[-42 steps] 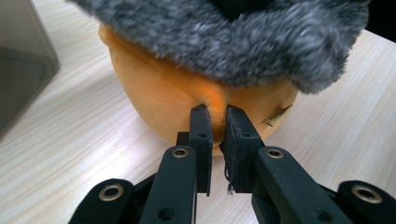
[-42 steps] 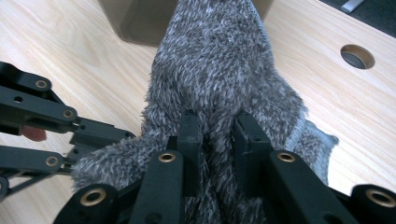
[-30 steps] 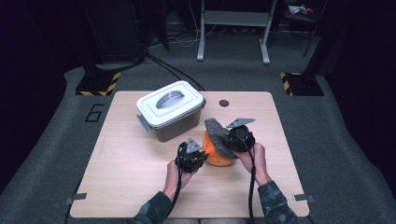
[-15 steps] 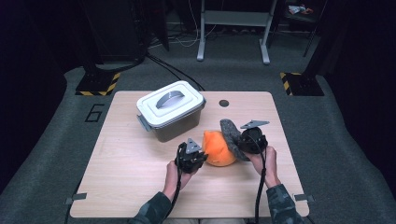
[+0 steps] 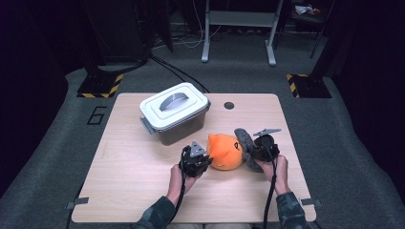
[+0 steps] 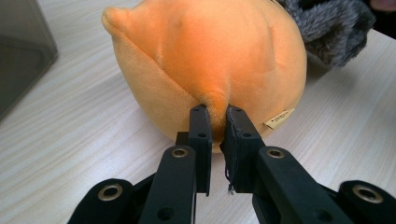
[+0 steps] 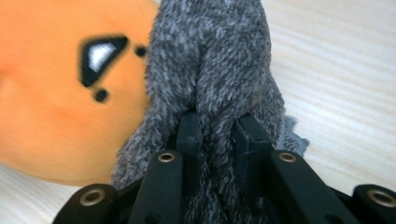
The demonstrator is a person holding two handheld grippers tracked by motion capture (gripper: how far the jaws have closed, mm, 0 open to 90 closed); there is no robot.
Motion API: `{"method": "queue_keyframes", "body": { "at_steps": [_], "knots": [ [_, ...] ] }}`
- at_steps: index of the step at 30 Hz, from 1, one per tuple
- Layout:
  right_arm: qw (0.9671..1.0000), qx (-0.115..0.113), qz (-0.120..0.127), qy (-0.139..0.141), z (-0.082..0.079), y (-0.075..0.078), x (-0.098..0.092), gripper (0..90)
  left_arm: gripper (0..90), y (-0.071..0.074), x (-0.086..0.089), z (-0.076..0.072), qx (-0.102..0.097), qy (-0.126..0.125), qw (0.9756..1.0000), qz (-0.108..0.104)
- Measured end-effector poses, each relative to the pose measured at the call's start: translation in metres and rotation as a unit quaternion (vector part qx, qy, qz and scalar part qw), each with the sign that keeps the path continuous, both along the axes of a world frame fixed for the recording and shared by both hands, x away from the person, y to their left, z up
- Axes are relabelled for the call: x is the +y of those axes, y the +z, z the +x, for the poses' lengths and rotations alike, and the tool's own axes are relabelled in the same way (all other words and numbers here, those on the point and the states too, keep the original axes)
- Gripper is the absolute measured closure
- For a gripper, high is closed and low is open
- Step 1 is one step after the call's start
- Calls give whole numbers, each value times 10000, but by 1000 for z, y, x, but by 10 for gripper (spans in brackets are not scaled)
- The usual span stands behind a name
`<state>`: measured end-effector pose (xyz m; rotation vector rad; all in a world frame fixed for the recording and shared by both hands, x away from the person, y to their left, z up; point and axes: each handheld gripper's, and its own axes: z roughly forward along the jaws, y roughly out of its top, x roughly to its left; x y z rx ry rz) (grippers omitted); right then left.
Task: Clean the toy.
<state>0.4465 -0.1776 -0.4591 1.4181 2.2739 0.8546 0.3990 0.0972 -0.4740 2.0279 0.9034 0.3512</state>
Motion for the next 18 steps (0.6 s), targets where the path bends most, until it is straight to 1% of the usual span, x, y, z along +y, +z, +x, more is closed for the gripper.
{"method": "queue_keyframes", "body": {
  "at_steps": [4,6,8,11,13,15,17,18],
  "knots": [
    [9998,189,9,-65,2,-13,-2,740,819,-1,1,0,1,6,10000,-1],
    [9996,279,14,-73,4,-22,-3,740,819,-1,1,0,6,11,10000,21],
    [9993,344,-20,-110,5,-28,-3,740,817,-1,1,0,11,25,10000,7],
    [9990,425,11,-113,6,-35,-2,740,817,-1,1,0,1,26,10000,12],
    [9990,423,12,-119,6,-35,-3,741,817,-1,1,1,-4,26,10000,11],
    [9991,401,-31,-167,5,-31,-5,744,817,-1,1,1,-18,37,10000,11],
    [9994,245,-18,-246,3,-24,-9,746,816,0,1,1,-32,33,10000,37],
    [9994,189,11,-274,2,-17,-12,747,816,0,1,0,-28,18,10000,39]
  ]
}}
